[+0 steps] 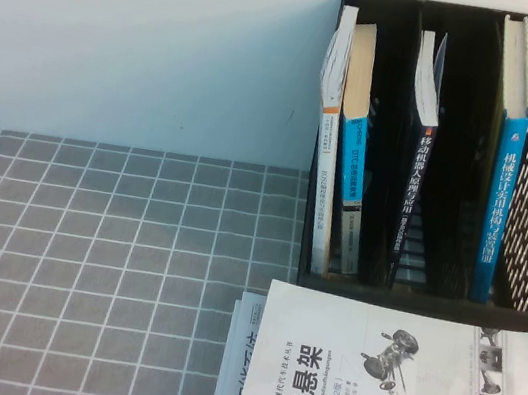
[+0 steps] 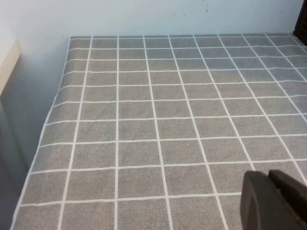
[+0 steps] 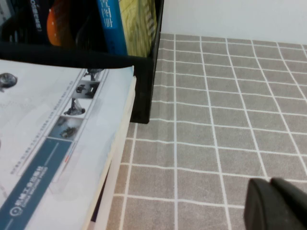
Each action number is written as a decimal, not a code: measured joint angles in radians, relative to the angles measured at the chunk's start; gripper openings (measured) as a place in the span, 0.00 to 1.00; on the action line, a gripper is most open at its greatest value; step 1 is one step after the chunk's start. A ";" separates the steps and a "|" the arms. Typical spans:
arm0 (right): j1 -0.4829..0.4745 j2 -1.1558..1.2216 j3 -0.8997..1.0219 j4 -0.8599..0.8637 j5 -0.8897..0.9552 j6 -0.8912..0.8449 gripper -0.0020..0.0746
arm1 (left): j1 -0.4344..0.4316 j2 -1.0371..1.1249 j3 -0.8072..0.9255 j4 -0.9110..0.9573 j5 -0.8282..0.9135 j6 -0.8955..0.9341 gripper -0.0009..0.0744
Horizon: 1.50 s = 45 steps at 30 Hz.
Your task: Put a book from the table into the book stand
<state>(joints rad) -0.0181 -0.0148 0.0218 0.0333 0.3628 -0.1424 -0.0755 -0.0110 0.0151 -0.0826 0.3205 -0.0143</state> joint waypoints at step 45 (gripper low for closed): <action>0.000 0.000 0.000 0.000 0.000 0.000 0.02 | 0.000 0.000 0.000 -0.017 0.004 0.000 0.01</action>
<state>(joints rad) -0.0181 -0.0148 0.0218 0.0333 0.3628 -0.1424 -0.0755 -0.0110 0.0151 -0.0994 0.3243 -0.0143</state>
